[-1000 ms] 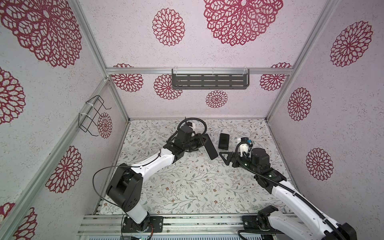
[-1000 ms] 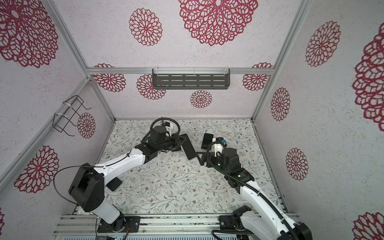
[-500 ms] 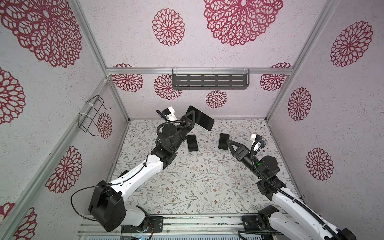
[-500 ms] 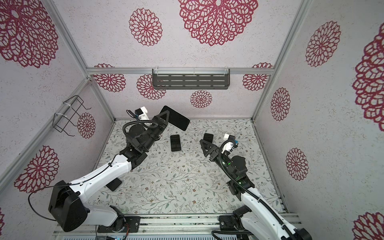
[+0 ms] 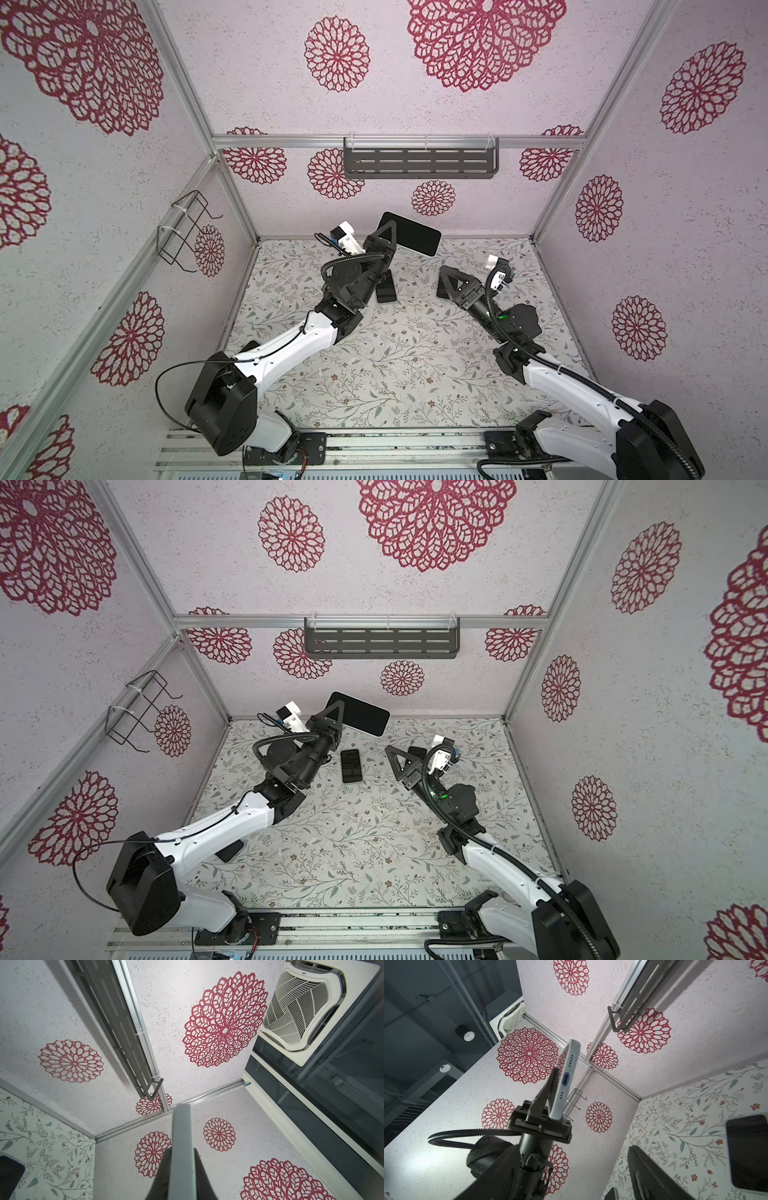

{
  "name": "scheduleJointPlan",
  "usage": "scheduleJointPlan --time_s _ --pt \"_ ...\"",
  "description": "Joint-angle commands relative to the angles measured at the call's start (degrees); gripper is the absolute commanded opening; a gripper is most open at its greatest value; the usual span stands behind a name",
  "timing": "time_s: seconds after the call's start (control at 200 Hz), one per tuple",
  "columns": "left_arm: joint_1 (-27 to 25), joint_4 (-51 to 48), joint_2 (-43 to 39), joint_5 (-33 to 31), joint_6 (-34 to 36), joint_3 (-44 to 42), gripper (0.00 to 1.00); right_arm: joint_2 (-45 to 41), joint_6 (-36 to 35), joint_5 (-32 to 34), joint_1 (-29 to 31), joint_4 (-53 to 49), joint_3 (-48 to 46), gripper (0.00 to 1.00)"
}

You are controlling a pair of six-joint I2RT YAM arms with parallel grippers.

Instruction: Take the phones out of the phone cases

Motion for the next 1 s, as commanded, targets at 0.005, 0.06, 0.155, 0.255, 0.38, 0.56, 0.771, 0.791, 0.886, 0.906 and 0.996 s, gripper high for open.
scheduleJointPlan --time_s 0.005,0.06,0.155,0.255,0.38,0.56,0.771,0.791,0.886,0.906,0.996 --pt "-0.8 5.3 -0.9 -0.2 -1.5 0.1 0.0 0.6 0.9 0.3 0.4 7.2 3.3 0.81" --pt "-0.9 5.5 -1.0 -0.2 -1.5 -0.1 0.0 1.4 1.5 0.2 0.4 8.3 3.6 0.79" --pt "-1.1 5.5 -1.2 -0.2 -1.5 -0.1 0.0 2.8 2.7 0.0 0.4 10.4 3.8 0.74" --pt "-1.5 5.5 -1.1 -0.2 -1.3 -0.2 0.0 3.7 3.4 -0.1 0.4 11.8 4.1 0.67" --pt "-1.7 5.6 -1.2 -0.4 -1.1 -0.3 0.0 4.2 3.8 -0.6 0.5 12.1 4.8 0.62" --pt "-2.1 5.9 -1.0 -0.3 -0.9 -0.1 0.0 5.1 4.3 -0.7 0.9 12.6 5.3 0.56" --pt "-2.3 6.0 -1.0 -0.5 -0.8 -0.4 0.0 6.5 5.2 -0.9 1.2 14.0 5.6 0.44" --pt "-2.3 5.9 -1.1 -0.5 -0.9 -0.4 0.0 6.6 5.3 -0.9 1.3 14.1 5.7 0.43" --pt "-2.3 5.9 -1.1 -0.6 -0.8 -0.5 0.0 6.7 5.3 -0.9 1.4 14.1 5.6 0.39" --pt "-2.4 5.9 -1.1 -0.5 -0.8 -0.5 0.0 6.8 5.2 -0.9 1.4 14.1 5.6 0.38" --pt "-2.4 6.0 -1.0 -0.2 -0.8 -0.3 0.0 6.9 5.2 -0.5 1.4 14.2 5.3 0.35"
